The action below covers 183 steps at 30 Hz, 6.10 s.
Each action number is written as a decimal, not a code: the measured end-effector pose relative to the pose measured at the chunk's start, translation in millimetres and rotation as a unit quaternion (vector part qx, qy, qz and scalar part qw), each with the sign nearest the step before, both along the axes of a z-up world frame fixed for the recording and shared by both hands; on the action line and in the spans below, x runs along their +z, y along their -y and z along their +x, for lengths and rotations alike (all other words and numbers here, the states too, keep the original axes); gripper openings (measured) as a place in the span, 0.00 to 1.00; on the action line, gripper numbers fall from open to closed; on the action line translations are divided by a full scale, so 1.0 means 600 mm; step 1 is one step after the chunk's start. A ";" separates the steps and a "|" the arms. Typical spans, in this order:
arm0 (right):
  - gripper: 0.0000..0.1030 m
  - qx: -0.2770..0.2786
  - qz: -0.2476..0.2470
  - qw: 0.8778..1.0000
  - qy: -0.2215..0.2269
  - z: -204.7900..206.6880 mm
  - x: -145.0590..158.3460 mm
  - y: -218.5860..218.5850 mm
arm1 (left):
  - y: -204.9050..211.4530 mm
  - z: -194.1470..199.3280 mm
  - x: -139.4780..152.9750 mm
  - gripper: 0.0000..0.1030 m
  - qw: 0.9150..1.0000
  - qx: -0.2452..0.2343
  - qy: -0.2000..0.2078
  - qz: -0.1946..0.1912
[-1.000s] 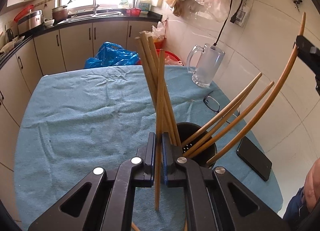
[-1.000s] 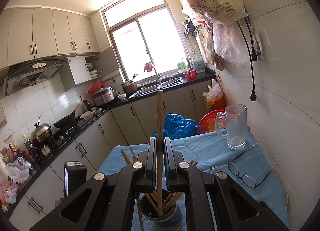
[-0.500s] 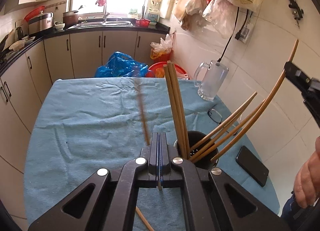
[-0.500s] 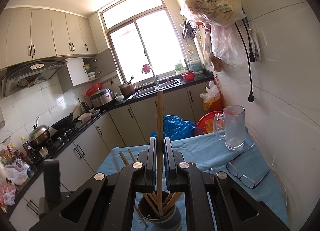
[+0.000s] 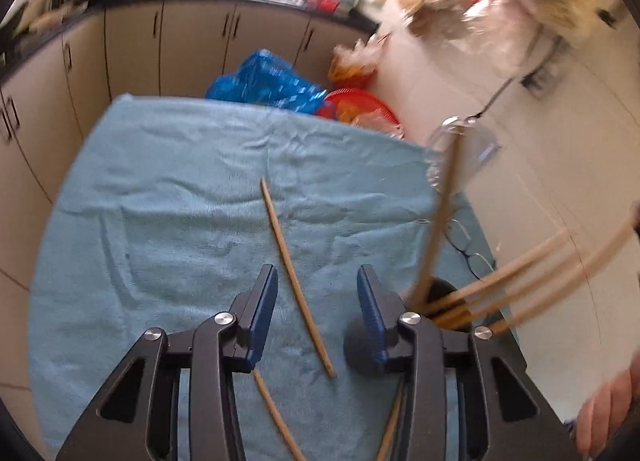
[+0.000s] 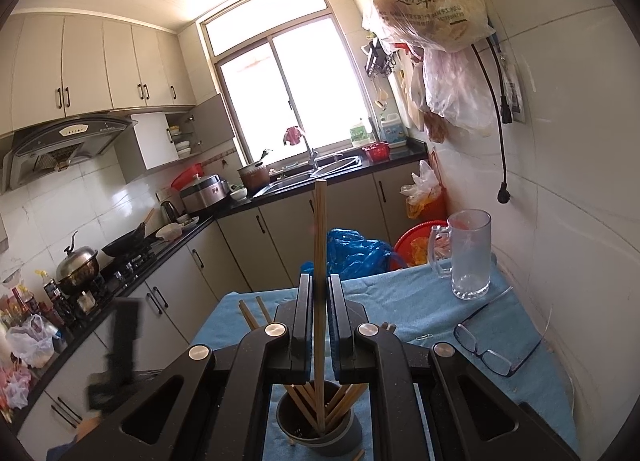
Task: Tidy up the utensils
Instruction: 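Grasp a loose chopstick on the towel with the left gripper, then lower the left gripper's chopstick into the black cup and open it, then move both open grippers down to the last loose chopsticks on the towel, then close the left gripper on a chopstick while the right gripper grasps another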
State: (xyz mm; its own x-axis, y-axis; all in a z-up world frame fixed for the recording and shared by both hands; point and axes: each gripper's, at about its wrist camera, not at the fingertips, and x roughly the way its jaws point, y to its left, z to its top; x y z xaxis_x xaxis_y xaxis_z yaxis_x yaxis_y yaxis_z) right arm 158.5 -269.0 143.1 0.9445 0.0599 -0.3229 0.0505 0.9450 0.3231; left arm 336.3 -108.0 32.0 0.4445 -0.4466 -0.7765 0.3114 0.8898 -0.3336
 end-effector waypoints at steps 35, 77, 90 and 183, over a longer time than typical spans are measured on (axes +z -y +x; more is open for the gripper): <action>0.07 0.000 0.015 0.999 -0.033 0.044 -0.037 0.019 | -0.046 0.019 0.030 0.06 0.994 0.070 0.079 -0.015; 0.21 0.016 0.054 0.997 -0.060 -0.059 -0.081 0.034 | 0.033 -0.140 0.178 0.06 0.985 -0.016 0.154 -0.074; 0.21 0.017 0.085 0.992 -0.095 -0.091 -0.129 0.057 | 0.060 -0.140 0.103 0.16 0.992 -0.026 0.118 -0.034; 0.08 0.066 0.046 0.949 -0.305 -0.067 -0.309 -0.024 | -0.129 -0.288 -0.158 0.59 0.997 0.074 0.028 0.027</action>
State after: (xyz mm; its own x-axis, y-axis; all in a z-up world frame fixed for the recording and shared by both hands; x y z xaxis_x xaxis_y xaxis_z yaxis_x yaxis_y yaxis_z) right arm 118.5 -254.4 -42.4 0.5664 0.2195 -0.7944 0.1378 0.9251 0.3539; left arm 163.3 -30.5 -62.6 0.5453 -0.3317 -0.7698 0.1925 0.9434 -0.2701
